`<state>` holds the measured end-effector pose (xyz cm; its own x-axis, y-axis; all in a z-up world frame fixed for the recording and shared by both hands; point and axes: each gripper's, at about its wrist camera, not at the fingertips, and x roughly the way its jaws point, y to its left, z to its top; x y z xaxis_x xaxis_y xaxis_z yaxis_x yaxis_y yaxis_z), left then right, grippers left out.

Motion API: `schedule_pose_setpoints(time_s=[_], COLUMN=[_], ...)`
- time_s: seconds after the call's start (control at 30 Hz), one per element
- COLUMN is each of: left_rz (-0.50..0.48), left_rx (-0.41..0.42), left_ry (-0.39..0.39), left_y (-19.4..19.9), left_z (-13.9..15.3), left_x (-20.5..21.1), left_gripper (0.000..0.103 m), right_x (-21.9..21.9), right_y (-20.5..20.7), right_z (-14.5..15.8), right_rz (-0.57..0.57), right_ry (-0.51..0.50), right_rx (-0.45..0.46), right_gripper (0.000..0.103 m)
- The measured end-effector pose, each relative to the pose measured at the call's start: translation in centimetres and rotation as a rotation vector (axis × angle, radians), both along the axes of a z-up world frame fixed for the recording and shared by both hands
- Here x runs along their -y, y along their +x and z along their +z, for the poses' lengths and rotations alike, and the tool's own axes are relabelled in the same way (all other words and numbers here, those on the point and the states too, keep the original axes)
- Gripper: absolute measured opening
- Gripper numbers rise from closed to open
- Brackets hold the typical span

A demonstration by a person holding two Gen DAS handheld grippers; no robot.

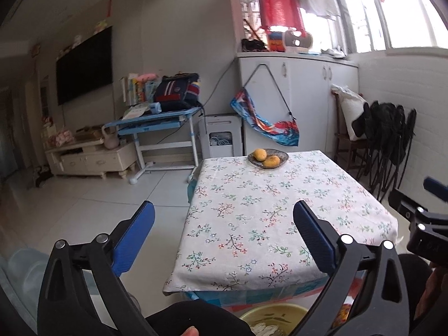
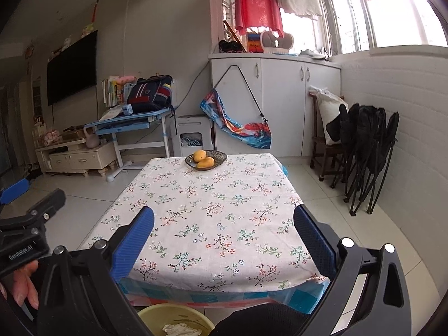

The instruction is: Collect trash

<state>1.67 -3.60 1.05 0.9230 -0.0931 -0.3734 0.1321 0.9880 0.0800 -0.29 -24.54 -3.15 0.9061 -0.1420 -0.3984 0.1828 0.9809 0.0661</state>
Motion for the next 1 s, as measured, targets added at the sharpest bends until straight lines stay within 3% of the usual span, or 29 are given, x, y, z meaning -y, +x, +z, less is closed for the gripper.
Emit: schedule_pose_setpoints(time_s=[0.1, 0.33, 1.0], left_rz=[0.014, -0.001, 0.002], left_rx=[-0.01, 0.002, 0.008], left_ry=[-0.028, 0.011, -0.003], left_y=[0.38, 0.56, 0.44], left_z=[-0.15, -0.51, -0.63], left_x=[-0.56, -0.13, -0.25], left_gripper=[0.096, 0.096, 0.096], right_x=[-0.3, -0.58, 0.29], right_y=[0.1, 0.32, 0.16], right_z=[-0.02, -0.07, -0.06], right_rz=[0.002, 0.0, -0.015], right_ry=[-0.013, -0.035, -0.023], right_rx=[-0.003, -0.006, -0.009], right_gripper=[0.095, 0.095, 0.096])
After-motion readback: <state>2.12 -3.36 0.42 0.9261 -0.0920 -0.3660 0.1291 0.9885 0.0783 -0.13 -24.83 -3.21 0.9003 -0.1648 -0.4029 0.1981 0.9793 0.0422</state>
